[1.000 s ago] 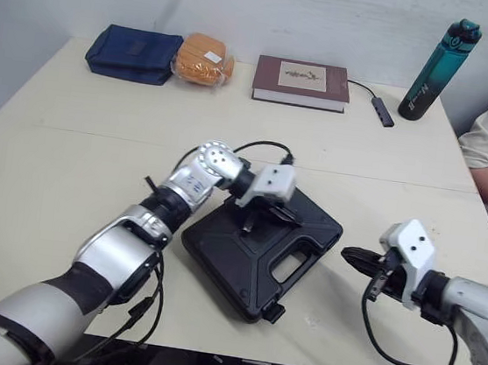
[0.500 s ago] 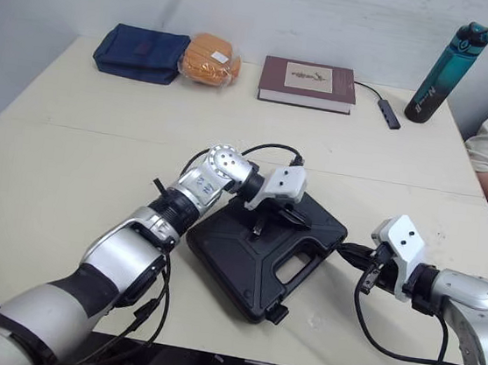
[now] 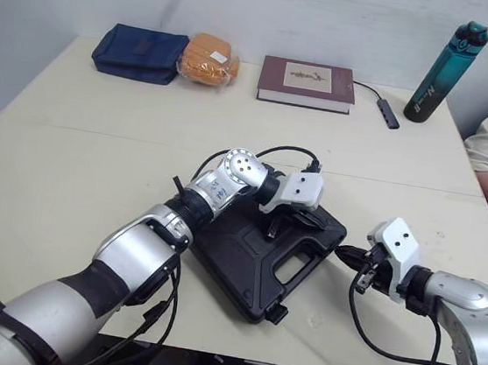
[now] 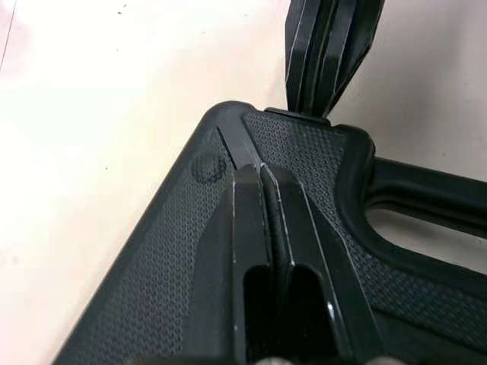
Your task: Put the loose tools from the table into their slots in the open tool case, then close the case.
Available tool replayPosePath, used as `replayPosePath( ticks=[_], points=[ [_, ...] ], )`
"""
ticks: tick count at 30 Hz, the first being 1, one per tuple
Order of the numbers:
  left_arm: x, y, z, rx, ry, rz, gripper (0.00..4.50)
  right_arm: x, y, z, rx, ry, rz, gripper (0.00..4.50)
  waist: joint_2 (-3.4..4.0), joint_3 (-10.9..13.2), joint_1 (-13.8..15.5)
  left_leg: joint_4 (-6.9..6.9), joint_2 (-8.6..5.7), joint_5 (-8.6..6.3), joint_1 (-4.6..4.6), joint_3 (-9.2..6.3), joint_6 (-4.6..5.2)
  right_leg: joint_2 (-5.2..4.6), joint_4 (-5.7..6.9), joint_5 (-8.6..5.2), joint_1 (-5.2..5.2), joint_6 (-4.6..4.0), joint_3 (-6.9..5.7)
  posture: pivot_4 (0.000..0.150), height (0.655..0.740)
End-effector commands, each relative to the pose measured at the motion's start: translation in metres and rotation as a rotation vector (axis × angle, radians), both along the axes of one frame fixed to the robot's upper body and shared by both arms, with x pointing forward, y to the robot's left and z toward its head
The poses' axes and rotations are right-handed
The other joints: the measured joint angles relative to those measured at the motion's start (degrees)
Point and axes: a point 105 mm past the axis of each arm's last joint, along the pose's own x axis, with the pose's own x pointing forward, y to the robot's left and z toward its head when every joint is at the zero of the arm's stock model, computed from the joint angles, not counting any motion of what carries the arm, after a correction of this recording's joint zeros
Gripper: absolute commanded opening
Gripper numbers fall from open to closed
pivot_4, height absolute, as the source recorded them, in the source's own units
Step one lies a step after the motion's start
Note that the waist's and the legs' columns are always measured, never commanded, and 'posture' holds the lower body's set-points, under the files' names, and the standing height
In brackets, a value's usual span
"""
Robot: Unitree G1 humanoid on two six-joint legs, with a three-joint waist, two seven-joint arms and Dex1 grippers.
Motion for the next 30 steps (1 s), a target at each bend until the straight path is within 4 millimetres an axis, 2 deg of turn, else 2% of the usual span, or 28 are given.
replayPosePath(
  ticks=[1, 4, 8, 12, 14, 16, 21, 23, 26, 30],
  points=[
    [-0.009, 0.0, -0.034, 0.137, 0.031, -0.021, 0.03, 0.003, 0.023, 0.014, 0.041, -0.057, 0.079, 0.0, 0.0, 0.0, -0.6, -0.01, 0.01, 0.0, 0.01, 0.0, -0.01, 0.0, 0.02, 0.0, 0.0, 0.0, 0.01, 0.15, 0.74],
    [-0.009, 0.001, -0.037, 0.142, 0.032, -0.014, 0.03, 0.002, 0.025, 0.016, 0.036, -0.061, 0.092, 0.0, 0.0, 0.0, -0.9, -0.04, 0.04, 0.02, 0.06, 0.0, -0.04, 0.04, 0.06, -0.01, -0.01, -0.02, 0.02, 0.15, 0.74],
    [-0.004, 0.008, -0.028, 0.105, 0.036, -0.002, 0.03, -0.007, 0.013, 0.019, -0.016, -0.059, 0.082, 0.0, 0.01, 0.0, -0.7, -0.05, 0.05, 0.03, 0.04, 0.0, -0.05, 0.03, 0.07, -0.02, -0.04, -0.03, 0.03, 0.15, 0.74],
    [-0.007, 0.031, 0.01, -0.009, 0.099, -0.077, 0.03, -0.026, -0.004, 0.026, -0.067, -0.042, 0.073, 0.0, 0.13, 0.1, -0.4, -0.11, 0.04, 0.03, -0.08, -0.01, -0.06, 0.04, 0.09, -0.02, -0.11, -0.03, -0.01, 0.15, 0.74],
    [-0.029, 0.058, 0.038, -0.066, 0.181, -0.201, 0.03, -0.052, 0.003, 0.027, -0.057, 0.011, 0.164, 0.0, 0.31, 0.2, -0.4, -0.11, 0.03, 0.04, -0.11, -0.01, -0.06, 0.04, 0.14, -0.02, -0.1, -0.03, -0.02, 0.15, 0.74],
    [-0.056, 0.081, 0.048, -0.064, 0.231, -0.295, 0.03, -0.073, 0.02, 0.024, -0.009, 0.07, 0.261, 0.0, 0.48, 0.3, -0.5, -0.14, 0.03, 0.04, -0.15, -0.07, -0.07, 0.06, 0.14, -0.02, -0.1, -0.03, -0.01, 0.15, 0.74],
    [-0.109, 0.109, 0.035, 0.024, 0.337, -0.401, 0.03, -0.101, 0.055, 0.008, 0.053, 0.17, 0.405, 0.0, 0.52, 0.3, -0.2, -0.03, 0.03, 0.06, -0.05, -0.35, -0.11, 0.07, 0.08, -0.02, 0.13, -0.05, 0.03, 0.15, 0.74],
    [-0.113, 0.109, 0.025, 0.049, 0.322, -0.38, 0.03, -0.103, 0.06, 0.001, 0.049, 0.182, 0.416, 0.0, 0.53, 0.3, 0.0, 0.02, -0.07, 0.01, -0.03, -0.5, -0.03, -0.02, -0.2, -0.01, 0.26, -0.03, 0.08, 0.15, 0.74],
    [-0.108, 0.1, 0.005, 0.08, 0.274, -0.306, 0.03, -0.103, 0.065, -0.01, 0.026, 0.19, 0.417, 0.0, 0.53, 0.3, 0.5, 0.03, -0.17, -0.01, -0.12, -0.59, 0.02, -0.03, -0.26, -0.01, 0.23, -0.03, 0.18, 0.15, 0.74],
    [-0.108, 0.092, -0.01, 0.105, 0.239, -0.301, 0.03, -0.1, 0.06, -0.014, 0.01, 0.196, 0.399, 0.0, 0.53, 0.3, 1.0, -0.02, -0.18, -0.01, -0.2, -0.59, 0.01, 0.01, -0.29, -0.02, 0.13, -0.04, 0.15, 0.15, 0.74]
  ],
)
